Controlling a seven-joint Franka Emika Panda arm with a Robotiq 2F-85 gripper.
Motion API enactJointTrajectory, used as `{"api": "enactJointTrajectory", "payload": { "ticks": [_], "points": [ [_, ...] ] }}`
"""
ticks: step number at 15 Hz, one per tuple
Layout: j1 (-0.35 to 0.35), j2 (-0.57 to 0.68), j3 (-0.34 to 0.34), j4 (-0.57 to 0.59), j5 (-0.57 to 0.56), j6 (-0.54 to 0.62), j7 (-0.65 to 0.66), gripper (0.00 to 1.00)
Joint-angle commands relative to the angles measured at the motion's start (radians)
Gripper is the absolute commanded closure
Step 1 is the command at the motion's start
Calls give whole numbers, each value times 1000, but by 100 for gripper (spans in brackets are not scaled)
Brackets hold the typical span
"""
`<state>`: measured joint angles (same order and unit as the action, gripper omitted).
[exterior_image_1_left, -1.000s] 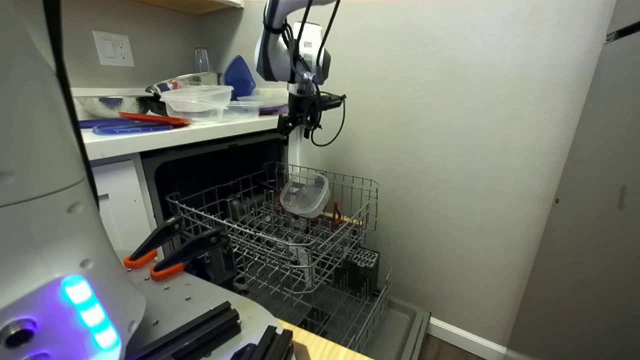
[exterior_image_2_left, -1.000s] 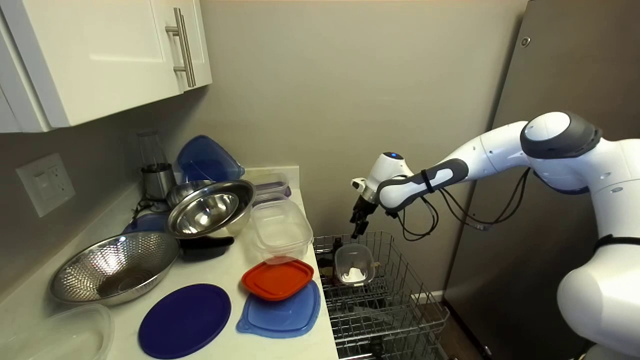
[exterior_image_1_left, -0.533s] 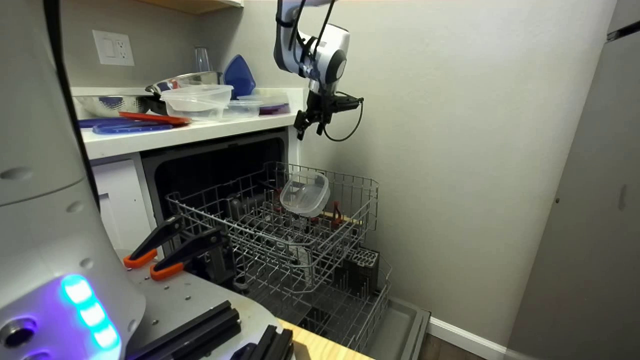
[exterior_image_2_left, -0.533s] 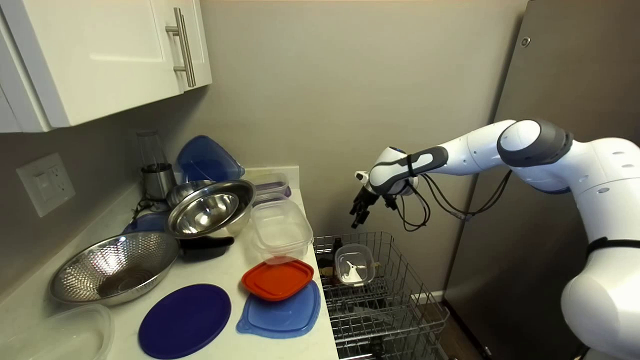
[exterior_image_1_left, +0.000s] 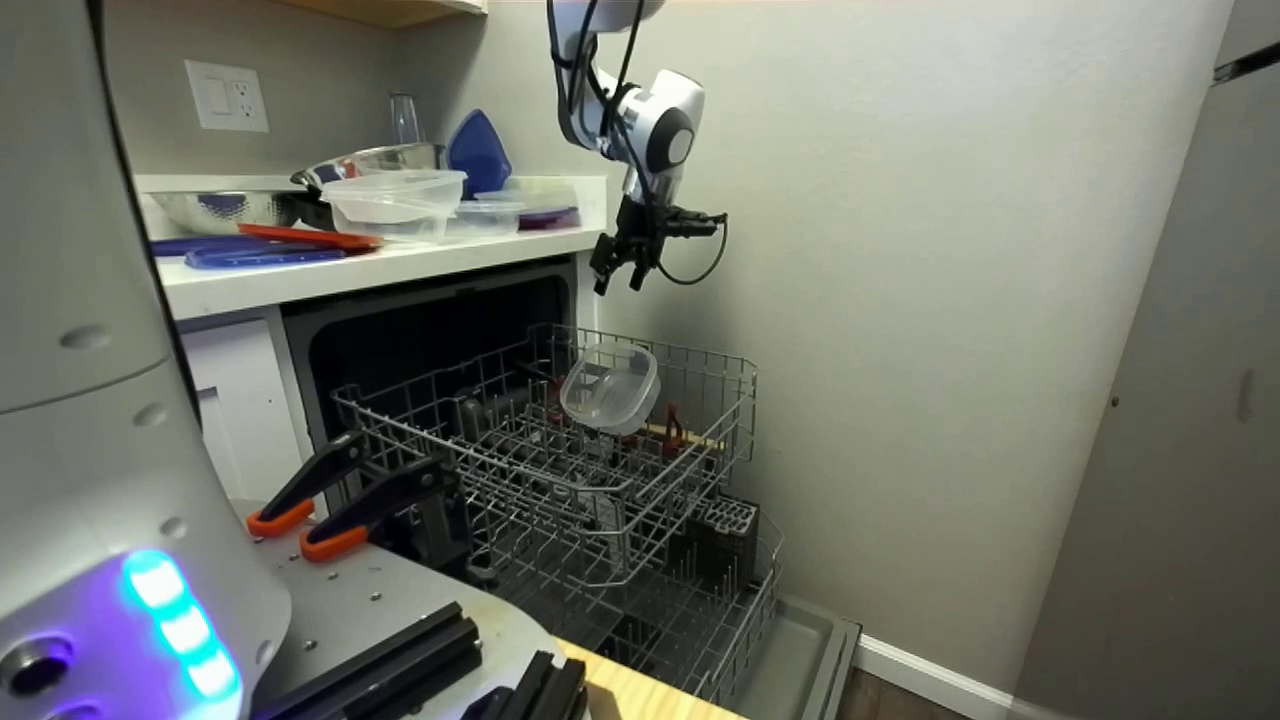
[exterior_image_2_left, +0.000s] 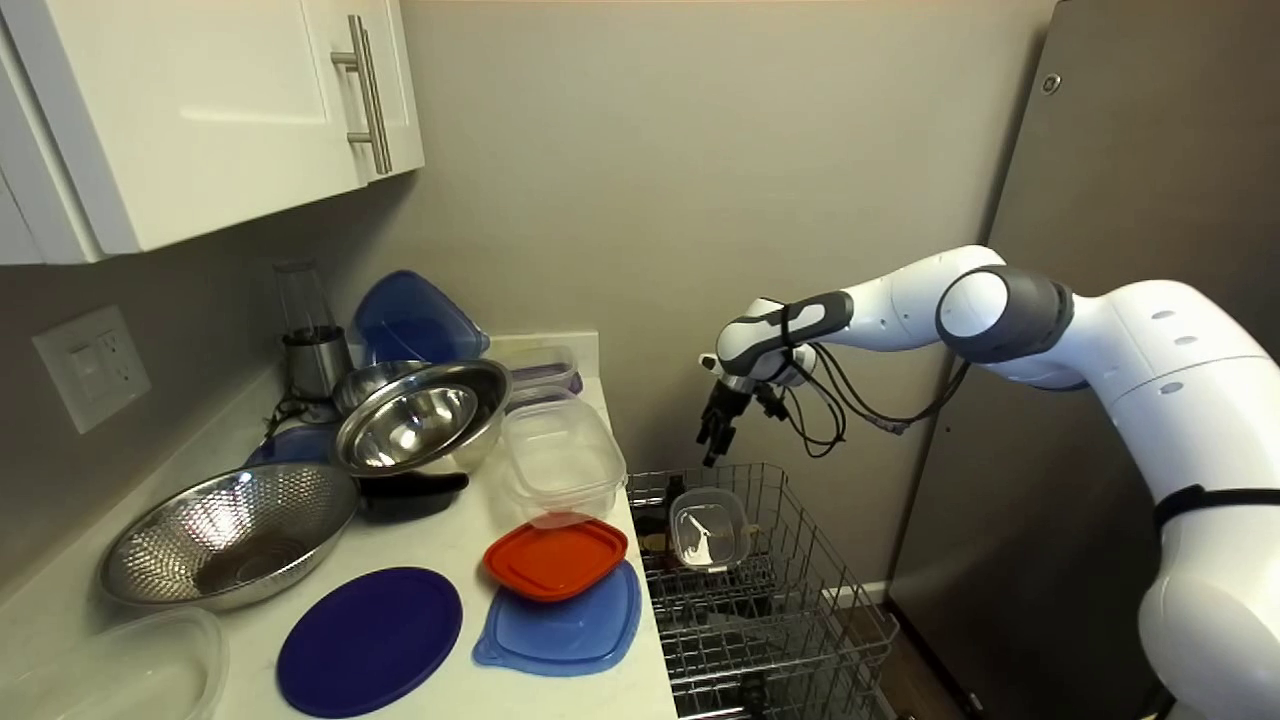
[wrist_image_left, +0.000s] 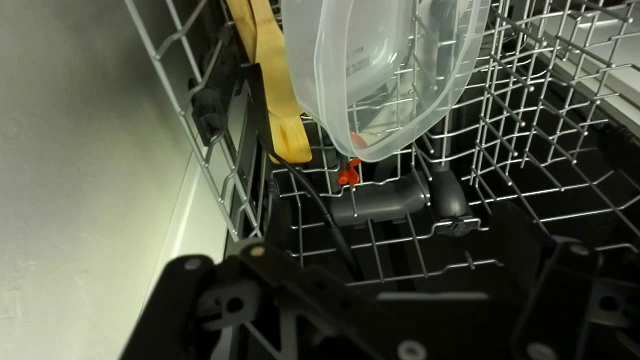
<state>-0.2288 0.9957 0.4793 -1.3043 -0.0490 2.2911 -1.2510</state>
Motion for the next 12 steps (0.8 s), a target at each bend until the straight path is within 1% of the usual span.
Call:
{"api": "enactJointTrajectory", "payload": {
  "ticks": [1,4,6,10,12],
  "points": [
    [73,51,-82,99,71,-71,-69,0],
    [116,93,-129,146,84,-67,-69,0],
    [135,119,-147,171,83,-63,-67,0],
    [151,167,-161,209,84,-65,-67,0],
    [156,180,-158,211,81,-62,-77,0]
  ]
}}
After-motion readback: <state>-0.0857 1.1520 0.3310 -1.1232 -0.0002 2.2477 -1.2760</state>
